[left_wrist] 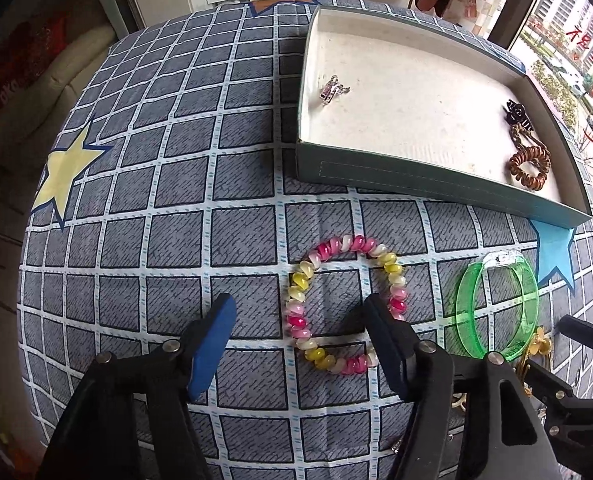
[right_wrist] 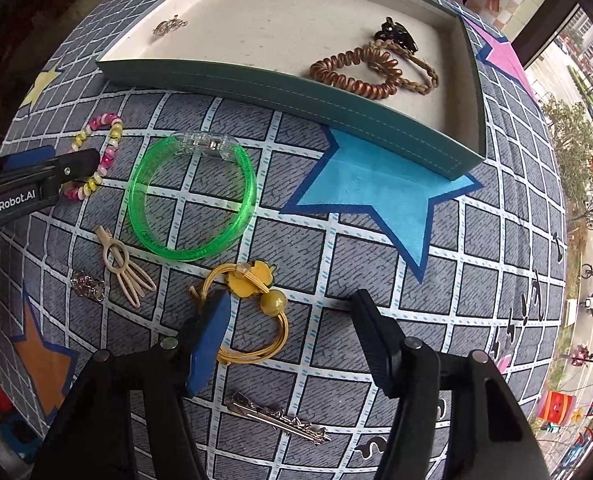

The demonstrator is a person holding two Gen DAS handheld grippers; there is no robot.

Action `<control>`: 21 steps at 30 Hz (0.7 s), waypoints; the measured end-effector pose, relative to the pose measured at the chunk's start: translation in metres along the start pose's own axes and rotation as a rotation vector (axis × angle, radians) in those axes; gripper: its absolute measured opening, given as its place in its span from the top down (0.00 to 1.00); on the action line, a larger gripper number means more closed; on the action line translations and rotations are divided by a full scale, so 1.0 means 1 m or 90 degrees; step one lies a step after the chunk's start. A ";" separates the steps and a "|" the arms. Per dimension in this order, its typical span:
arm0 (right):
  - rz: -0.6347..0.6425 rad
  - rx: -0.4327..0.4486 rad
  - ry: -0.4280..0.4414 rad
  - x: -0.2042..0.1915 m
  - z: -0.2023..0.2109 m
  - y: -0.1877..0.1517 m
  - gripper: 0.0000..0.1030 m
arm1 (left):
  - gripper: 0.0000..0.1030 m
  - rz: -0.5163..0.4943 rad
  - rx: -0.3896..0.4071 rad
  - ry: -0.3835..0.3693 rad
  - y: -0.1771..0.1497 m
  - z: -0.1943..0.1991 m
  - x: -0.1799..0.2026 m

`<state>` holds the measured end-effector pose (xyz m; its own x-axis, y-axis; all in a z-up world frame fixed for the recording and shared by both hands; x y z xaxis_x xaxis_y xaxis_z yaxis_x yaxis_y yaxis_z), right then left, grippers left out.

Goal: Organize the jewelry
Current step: 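Move the left tool to the beaded bracelet while the right tool approaches the yellow hair tie, then grasp the beaded bracelet with the left tool while the right tool grasps the yellow hair tie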

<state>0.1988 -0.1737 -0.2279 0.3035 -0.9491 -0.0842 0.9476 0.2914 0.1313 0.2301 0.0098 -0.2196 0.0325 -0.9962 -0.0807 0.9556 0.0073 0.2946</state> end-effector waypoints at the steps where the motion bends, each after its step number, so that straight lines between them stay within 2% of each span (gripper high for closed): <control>1: 0.010 0.000 -0.001 -0.003 -0.001 0.001 0.36 | 0.29 -0.003 0.000 -0.002 0.003 0.000 0.003; 4: 0.014 -0.002 0.006 -0.008 -0.002 0.004 0.37 | 0.37 -0.010 0.002 -0.009 0.005 0.001 0.007; 6: 0.015 0.000 0.009 -0.011 -0.003 -0.003 0.41 | 0.49 -0.015 0.007 -0.012 0.006 0.003 0.012; 8: 0.023 0.005 0.011 -0.011 -0.002 -0.002 0.56 | 0.71 -0.018 0.008 -0.015 0.005 0.007 0.020; 9: 0.025 0.006 0.013 -0.013 -0.002 -0.001 0.67 | 0.78 -0.017 0.007 -0.017 0.006 0.007 0.021; 13: 0.028 0.007 0.017 -0.024 0.002 -0.006 0.86 | 0.79 -0.003 0.001 -0.040 0.007 0.011 0.024; 21: -0.067 0.027 0.093 -0.005 0.015 -0.013 0.86 | 0.79 0.005 0.027 -0.070 -0.007 0.034 0.010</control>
<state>0.1835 -0.1746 -0.2140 0.2170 -0.9457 -0.2419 0.9708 0.1831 0.1551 0.2136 -0.0026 -0.1905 0.0046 -0.9996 0.0266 0.9424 0.0132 0.3344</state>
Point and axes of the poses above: each gripper's, at about its wrist camera, not at the fingertips, and z roughly against the way its jaws point, x to its right, y to its top, the point moved 3 cm from there along -z, roughly the way its jaws point, and after that the axes turned 6 degrees about y, right-handed, at the moved point
